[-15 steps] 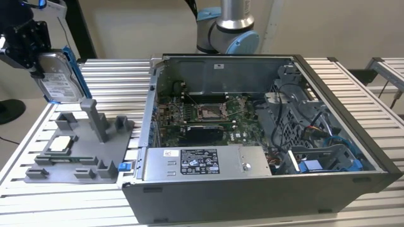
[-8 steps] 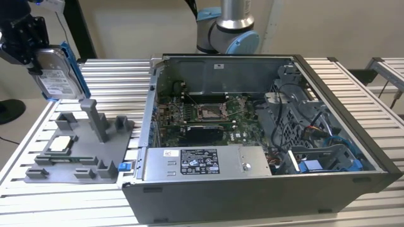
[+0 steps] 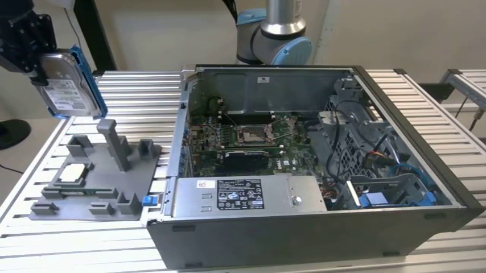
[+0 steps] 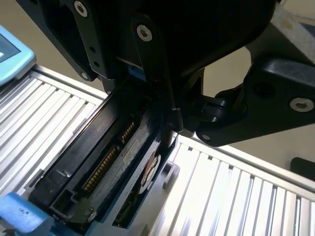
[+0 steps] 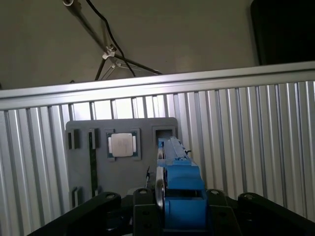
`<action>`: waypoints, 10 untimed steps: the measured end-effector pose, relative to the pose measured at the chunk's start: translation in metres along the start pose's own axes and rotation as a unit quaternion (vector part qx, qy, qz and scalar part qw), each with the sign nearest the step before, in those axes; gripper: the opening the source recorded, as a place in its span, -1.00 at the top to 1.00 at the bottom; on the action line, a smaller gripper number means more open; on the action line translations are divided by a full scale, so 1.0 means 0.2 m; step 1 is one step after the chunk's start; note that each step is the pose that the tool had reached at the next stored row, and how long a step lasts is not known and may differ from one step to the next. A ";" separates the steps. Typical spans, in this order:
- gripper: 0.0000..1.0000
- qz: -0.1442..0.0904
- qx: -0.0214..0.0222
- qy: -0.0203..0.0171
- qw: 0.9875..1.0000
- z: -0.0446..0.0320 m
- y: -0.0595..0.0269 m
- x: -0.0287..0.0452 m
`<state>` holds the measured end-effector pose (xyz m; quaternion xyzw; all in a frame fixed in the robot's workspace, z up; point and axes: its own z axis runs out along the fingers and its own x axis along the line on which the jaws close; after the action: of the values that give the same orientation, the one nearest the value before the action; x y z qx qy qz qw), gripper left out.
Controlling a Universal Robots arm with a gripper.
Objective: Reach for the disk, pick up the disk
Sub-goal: 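Pick up the disk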
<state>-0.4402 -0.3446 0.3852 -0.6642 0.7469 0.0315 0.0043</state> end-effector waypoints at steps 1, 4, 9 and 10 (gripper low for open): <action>1.00 0.000 0.000 0.000 1.000 -0.006 0.000 0.000; 1.00 0.000 0.000 0.001 1.000 -0.026 0.001 -0.001; 1.00 0.000 0.000 0.001 1.000 -0.062 0.003 -0.003; 1.00 0.000 0.000 0.002 1.000 -0.068 0.003 -0.004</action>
<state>-0.4402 -0.3445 0.3988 -0.6642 0.7470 0.0302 0.0032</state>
